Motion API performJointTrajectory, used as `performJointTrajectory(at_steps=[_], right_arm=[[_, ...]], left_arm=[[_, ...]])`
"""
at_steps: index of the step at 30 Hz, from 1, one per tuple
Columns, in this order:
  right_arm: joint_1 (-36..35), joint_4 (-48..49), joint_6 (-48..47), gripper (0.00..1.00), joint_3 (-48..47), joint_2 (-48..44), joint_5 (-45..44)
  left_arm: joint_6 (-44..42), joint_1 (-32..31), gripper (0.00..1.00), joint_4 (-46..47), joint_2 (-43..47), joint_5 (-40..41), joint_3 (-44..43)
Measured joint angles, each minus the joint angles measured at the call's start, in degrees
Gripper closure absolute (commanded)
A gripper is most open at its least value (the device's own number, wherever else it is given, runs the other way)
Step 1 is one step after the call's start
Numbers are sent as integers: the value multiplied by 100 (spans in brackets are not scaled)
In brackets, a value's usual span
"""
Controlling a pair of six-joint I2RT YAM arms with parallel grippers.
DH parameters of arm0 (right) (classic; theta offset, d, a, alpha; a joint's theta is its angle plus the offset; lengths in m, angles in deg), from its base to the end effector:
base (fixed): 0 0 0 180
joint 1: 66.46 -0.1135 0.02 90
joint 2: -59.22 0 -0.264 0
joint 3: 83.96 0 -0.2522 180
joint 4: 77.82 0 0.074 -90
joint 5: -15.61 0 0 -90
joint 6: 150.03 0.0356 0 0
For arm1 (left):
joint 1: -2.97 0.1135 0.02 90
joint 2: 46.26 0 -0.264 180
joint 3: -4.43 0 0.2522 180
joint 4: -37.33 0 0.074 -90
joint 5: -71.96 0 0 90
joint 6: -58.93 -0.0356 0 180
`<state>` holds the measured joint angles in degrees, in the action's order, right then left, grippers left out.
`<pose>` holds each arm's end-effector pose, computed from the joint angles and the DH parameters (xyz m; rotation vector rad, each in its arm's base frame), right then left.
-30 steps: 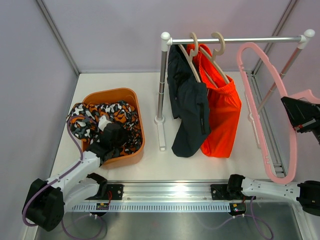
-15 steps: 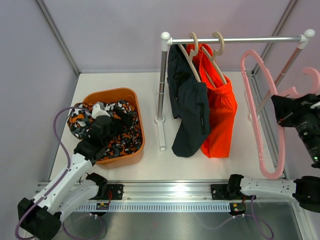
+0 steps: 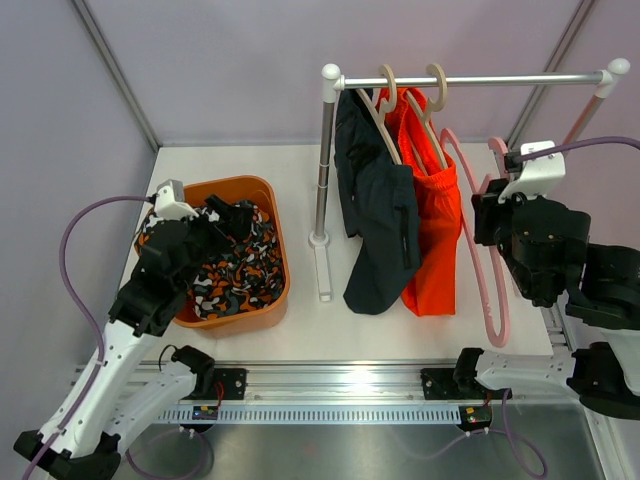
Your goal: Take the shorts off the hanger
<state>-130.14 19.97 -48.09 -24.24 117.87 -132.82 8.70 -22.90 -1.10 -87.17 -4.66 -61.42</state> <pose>0.0667 0.0665 0.5283 -0.1437 1.7501 -0.0281 0.1429 -0.0601 0.3674 -0.3902 1.7994 -0.6028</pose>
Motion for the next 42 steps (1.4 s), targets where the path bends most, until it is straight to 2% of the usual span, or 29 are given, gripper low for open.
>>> performJointTrajectory(at_steps=[7, 18, 30, 38, 42], right_arm=[[507, 308, -175, 100, 140, 118, 719], [2964, 1040, -581, 100, 614, 483, 2465], [5047, 2218, -874, 100, 960, 490, 4597], [5974, 3023, -896, 100, 1320, 717, 6205], [6286, 3193, -837, 100, 1228, 966, 6677]], left_arm=[[-192, 0, 1, -195, 186, -22, -122], [-422, 0, 1, -284, 350, -138, -348], [-590, 0, 1, -273, 369, -389, -380], [-730, 0, 1, -275, 352, -603, -439], [-804, 0, 1, -267, 343, -664, -490]])
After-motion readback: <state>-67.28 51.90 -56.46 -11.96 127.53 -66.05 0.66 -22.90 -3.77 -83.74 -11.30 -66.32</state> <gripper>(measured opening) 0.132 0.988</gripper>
